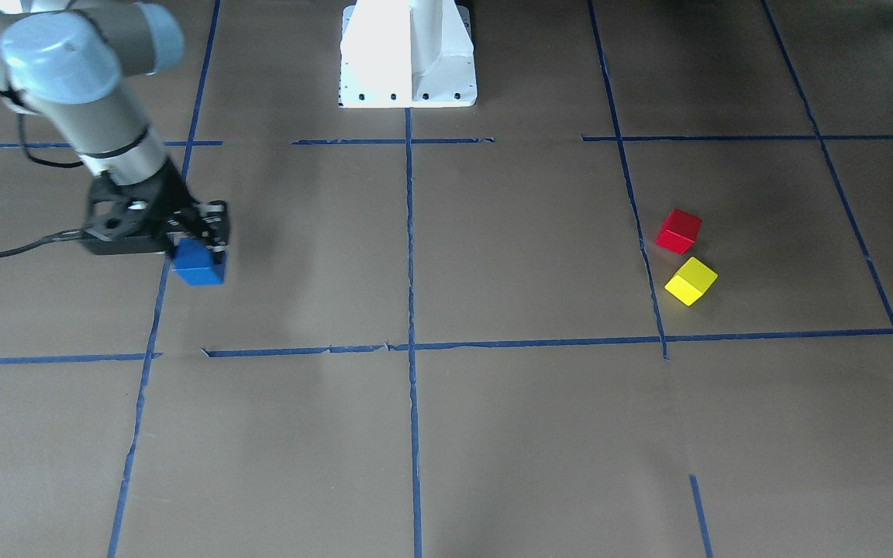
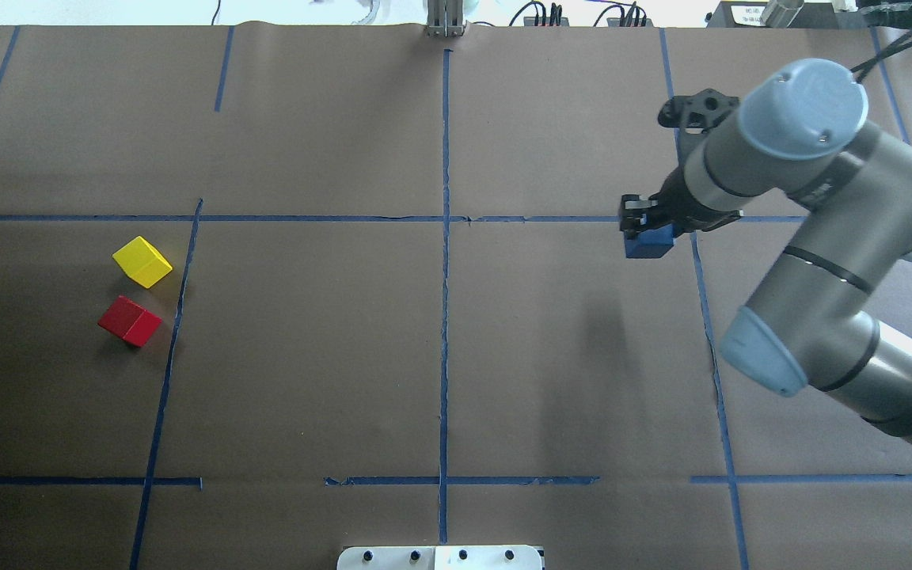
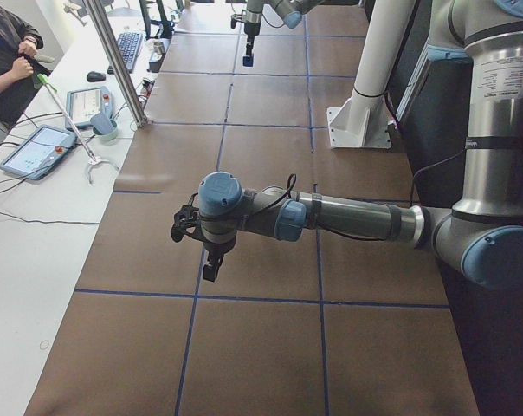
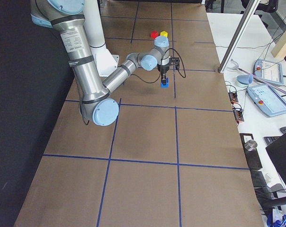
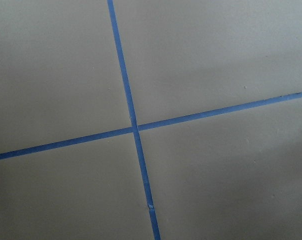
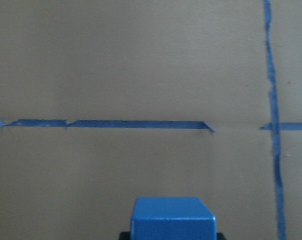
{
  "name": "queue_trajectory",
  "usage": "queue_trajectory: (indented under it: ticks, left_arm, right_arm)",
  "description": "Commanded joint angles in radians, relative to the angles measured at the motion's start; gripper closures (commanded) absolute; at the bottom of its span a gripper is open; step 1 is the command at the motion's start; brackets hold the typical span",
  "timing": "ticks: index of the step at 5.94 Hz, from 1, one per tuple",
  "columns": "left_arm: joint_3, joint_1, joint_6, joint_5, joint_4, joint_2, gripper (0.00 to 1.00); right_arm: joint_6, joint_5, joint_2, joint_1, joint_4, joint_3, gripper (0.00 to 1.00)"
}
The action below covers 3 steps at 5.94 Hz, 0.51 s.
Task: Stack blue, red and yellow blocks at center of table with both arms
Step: 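Carry the blue cube with the right gripper to the table center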
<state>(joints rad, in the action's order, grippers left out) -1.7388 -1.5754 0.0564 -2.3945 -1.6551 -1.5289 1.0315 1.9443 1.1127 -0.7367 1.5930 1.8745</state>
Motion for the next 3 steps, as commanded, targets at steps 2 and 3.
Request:
queue_trajectory:
  ticks: [2, 3]
  left_arm:
    - [0.002, 0.002, -0.001, 0.0, 0.002, -0.002, 0.0]
    - [0.004, 0.002, -0.001, -0.002, 0.002, -0.002, 0.0]
  right_arm:
    - [0.149, -0.066, -0.37, 0.143, 0.056, -0.308, 0.99]
    - [0.192, -0.121, -0.432, 0.193, 0.053, -0.395, 0.98]
